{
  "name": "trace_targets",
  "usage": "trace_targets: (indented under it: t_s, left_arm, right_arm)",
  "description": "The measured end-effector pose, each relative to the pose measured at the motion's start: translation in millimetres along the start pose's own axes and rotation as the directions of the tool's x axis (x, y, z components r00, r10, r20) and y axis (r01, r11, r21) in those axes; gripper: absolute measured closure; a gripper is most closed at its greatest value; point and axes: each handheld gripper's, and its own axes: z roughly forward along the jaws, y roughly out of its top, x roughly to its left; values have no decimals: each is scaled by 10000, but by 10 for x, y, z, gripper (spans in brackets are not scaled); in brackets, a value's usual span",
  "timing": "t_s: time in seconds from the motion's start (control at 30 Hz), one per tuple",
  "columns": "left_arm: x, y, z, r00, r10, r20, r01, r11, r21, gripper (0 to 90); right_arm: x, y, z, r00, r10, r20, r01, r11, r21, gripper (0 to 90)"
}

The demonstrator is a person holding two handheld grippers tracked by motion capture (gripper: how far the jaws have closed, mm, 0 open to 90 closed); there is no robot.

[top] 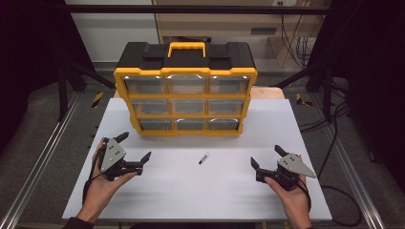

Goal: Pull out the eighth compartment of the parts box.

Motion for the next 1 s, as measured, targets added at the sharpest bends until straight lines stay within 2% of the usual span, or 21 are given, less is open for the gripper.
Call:
trace_targets:
  t_s: [0.23,0.3,0.47,0.5,0.53,0.7,0.73,0.8,0.9,0.97,1.0]
  left_arm:
    - [-95,25,148,9979,629,129,-633,9975,314,35]
    - [-135,57,200,9944,1039,171,-1046,9935,457,38]
    - [-182,115,268,9896,1426,196,-1435,9880,563,50]
    - [-206,148,305,9866,1611,270,-1625,9847,628,50]
    - [-206,148,305,9866,1611,270,-1625,9847,628,50]
    - [-252,280,424,9722,2315,341,-2335,9692,787,53]
    - [-252,280,424,9722,2315,341,-2335,9692,787,53]
    - [-263,342,484,9667,2539,331,-2558,9629,865,53]
    - [-287,399,534,9559,2924,283,-2938,9514,926,53]
    - [-307,427,569,9514,3065,305,-3080,9463,982,56]
    - [-307,427,569,9514,3065,305,-3080,9463,982,57]
  right_arm:
    - [7,-5,8,9999,-112,33,112,9999,51,48]
    - [12,-6,13,9999,-106,17,106,9999,87,49]
    - [17,-4,14,9999,-115,-8,115,9999,90,50]
    - [15,-4,14,9999,-120,14,119,9999,94,51]
    - [15,-4,14,9999,-120,14,119,9999,94,51]
    - [10,-2,11,10000,-88,3,88,9999,89,51]
    - [8,-2,11,9999,-104,12,104,9999,84,51]
    - [6,0,10,9999,-106,10,106,9999,68,51]
    - [10,1,10,9999,-129,1,128,9999,74,52]
    - [14,0,12,9999,-124,-13,125,9999,96,52]
    - [14,0,12,9999,-124,-13,125,9999,96,52]
